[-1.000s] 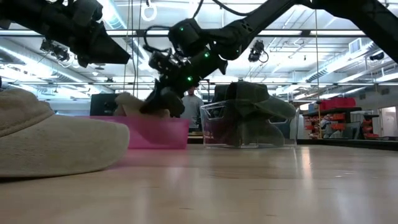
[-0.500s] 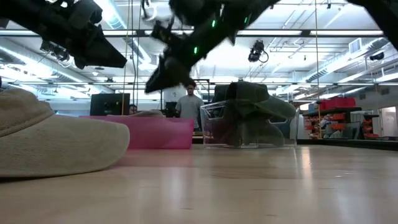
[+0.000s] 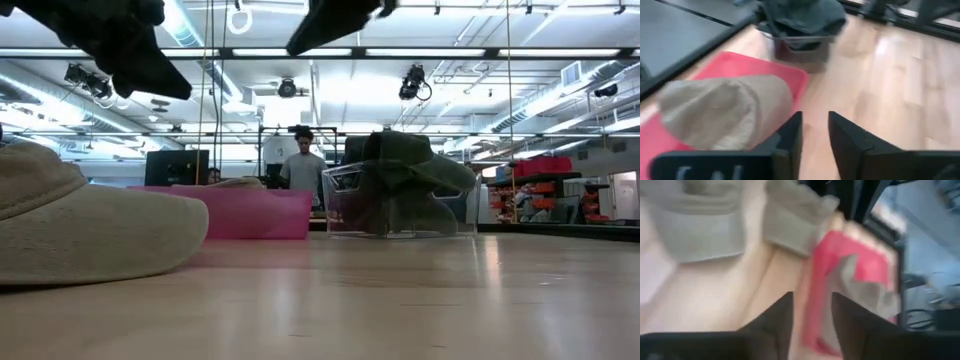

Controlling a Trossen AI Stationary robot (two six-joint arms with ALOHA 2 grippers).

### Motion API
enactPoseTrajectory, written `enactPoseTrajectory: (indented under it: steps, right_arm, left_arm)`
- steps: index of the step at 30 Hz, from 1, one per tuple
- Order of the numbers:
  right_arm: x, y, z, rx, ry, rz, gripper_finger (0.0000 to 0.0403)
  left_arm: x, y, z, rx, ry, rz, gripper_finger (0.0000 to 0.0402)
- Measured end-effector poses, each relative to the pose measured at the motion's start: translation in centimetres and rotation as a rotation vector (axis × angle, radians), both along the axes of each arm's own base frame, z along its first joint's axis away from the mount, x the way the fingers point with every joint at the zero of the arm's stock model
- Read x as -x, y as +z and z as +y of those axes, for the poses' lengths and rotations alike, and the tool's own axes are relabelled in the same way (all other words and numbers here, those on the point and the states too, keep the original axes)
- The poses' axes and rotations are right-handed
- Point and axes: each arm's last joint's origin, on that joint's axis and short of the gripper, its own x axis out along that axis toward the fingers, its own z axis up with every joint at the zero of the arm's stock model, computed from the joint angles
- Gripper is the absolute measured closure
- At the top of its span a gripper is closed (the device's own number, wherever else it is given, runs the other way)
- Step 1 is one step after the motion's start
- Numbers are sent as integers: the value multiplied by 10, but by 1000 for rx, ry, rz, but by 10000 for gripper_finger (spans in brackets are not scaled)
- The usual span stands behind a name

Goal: Pick & Place hat
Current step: Put the top right brown cap into the red bin

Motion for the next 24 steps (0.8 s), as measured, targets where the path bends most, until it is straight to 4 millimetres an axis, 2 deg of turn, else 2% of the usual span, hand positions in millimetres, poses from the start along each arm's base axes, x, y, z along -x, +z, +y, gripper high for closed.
enactPoseTrajectory:
  steps: [4, 6, 8, 12, 17, 21, 24]
  right_arm:
    - [9, -2, 7, -78, -18, 70, 352]
    - [9, -2, 10, -106, -39, 73, 388]
    - [11, -3, 14, -129, -55, 81, 392]
    - [11, -2, 24, -195, -92, 66, 390]
    - [14, -4, 35, -195, -71, 87, 389]
    - [15, -6, 41, -191, -59, 103, 369]
    - [16, -6, 44, -189, -51, 102, 348]
  left_arm:
    - [0, 1, -6, -5, -70, 2, 383]
    - [0, 1, -8, -18, -99, 9, 391]
    - [0, 1, -10, -3, -126, 0, 387]
    - [1, 0, -14, 62, -168, 2, 365]
    - [2, -2, -15, 121, -212, 26, 307]
    - [2, -1, -15, 116, -213, 39, 257]
    - [7, 10, -14, 107, -206, 99, 229]
